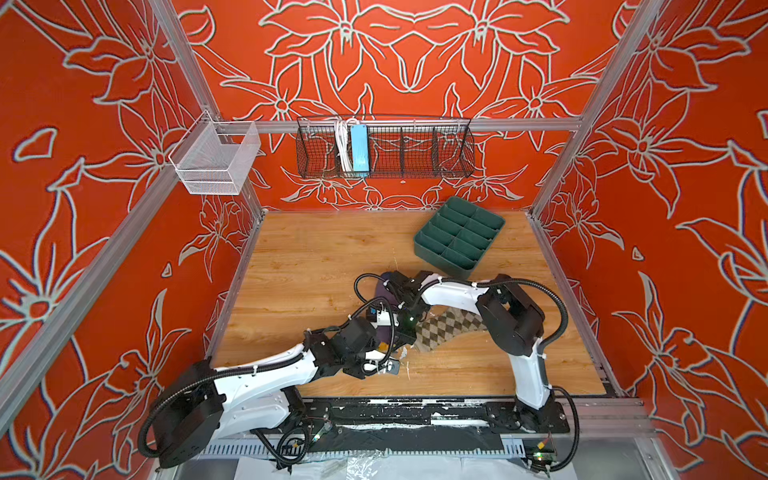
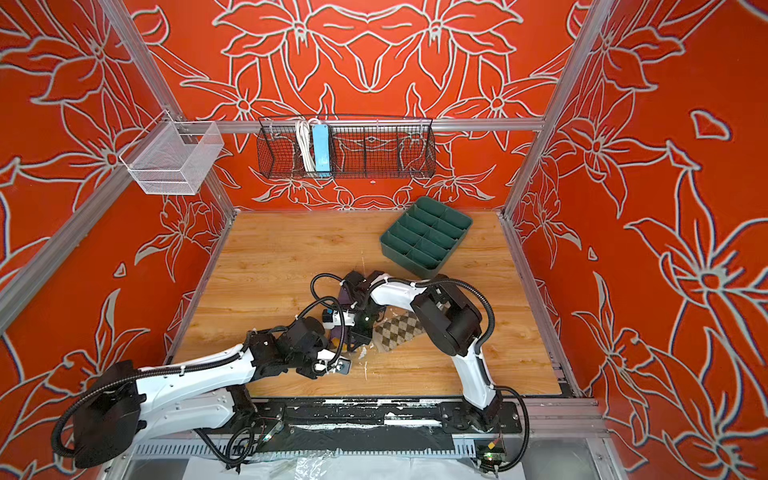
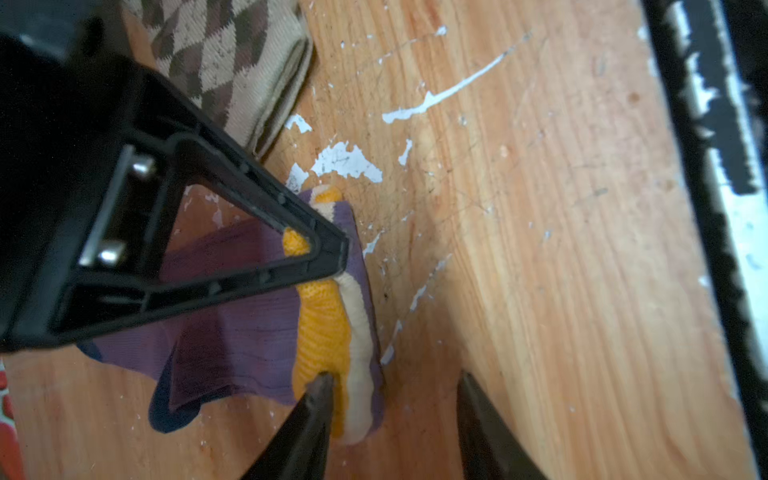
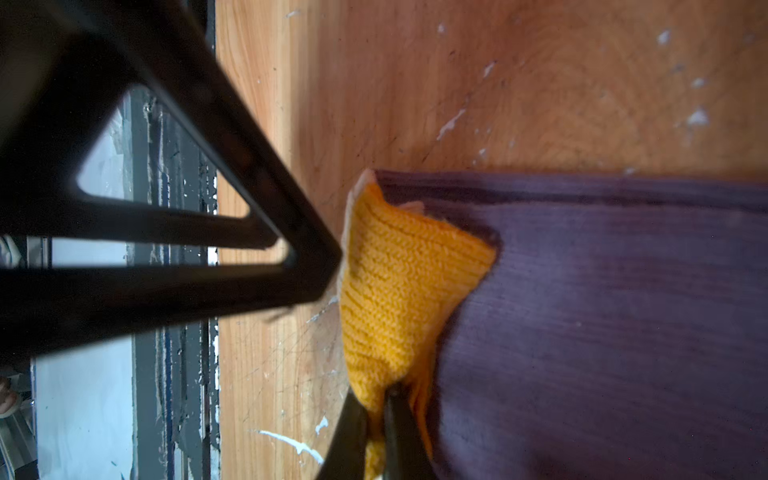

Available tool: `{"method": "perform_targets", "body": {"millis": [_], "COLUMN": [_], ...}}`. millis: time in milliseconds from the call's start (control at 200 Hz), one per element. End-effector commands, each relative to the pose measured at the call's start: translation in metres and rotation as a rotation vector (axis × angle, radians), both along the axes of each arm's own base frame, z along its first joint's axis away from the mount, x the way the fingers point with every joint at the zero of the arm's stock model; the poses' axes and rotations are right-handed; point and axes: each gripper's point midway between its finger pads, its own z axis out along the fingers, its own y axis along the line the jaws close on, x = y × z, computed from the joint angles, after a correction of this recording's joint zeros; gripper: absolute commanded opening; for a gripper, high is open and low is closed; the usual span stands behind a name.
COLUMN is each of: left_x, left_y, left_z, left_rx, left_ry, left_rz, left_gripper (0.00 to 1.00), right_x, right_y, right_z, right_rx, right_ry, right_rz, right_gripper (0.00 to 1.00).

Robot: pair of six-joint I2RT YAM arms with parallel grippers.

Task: Roll the socks

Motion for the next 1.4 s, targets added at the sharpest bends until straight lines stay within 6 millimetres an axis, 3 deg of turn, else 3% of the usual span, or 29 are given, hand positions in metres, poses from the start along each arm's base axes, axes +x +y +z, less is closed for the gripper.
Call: {"method": "perform_targets", "body": {"millis": [0, 200, 455, 605, 886, 1056, 1106, 1256, 1316, 1396], "left_x": [0.013, 0.021, 0.037, 0.03, 0.011, 0.004, 0.005, 0.009, 0.012, 0.015], "left_y": [-0.01, -0.004, 0.007, 0.006, 0.003, -0.008, -0.01, -0.016, -0.018, -0.019], "left_z": [0.0, -0.018, -0.025, -0.025, -0.018, -0.012, -0.013, -0.018, -0.02, -0.024], "left_rx": [-0.032, 0.02, 0.112, 0.147, 0.092, 0.088, 0.099, 0.128, 0.134, 0.152], "left_ry": [-0.036, -0.03, -0.021, 0.068, 0.317, 0.526, 0.579, 0.714, 0.751, 0.803], "left_rz": [0.033, 0.097, 0.218, 0.214, 0.225, 0.239, 0.254, 0.287, 0.296, 0.341], "left_gripper": [0.47, 0.38, 0.1, 0.07, 0.06, 0.08, 0.08, 0.08, 0.08, 0.08], "right_x": [-0.009, -0.011, -0.011, -0.001, 0.052, 0.104, 0.108, 0.087, 0.07, 0.045], "right_y": [-0.012, -0.012, -0.014, -0.023, -0.063, -0.115, -0.128, -0.149, -0.145, -0.131], "right_z": [-0.021, -0.018, -0.006, 0.01, 0.087, 0.139, 0.154, 0.185, 0.184, 0.169], "right_rx": [-0.067, -0.058, -0.014, 0.041, 0.242, 0.246, 0.261, 0.326, 0.331, 0.292], "right_ry": [0.044, 0.048, 0.046, 0.046, -0.151, -0.554, -0.663, -0.871, -0.911, -0.993], "right_rz": [0.009, 0.012, -0.012, -0.088, -0.385, -0.692, -0.743, -0.706, -0.62, -0.437], "right_gripper": [0.03, 0.05, 0.11, 0.16, 0.25, 0.29, 0.33, 0.39, 0.39, 0.4]}}
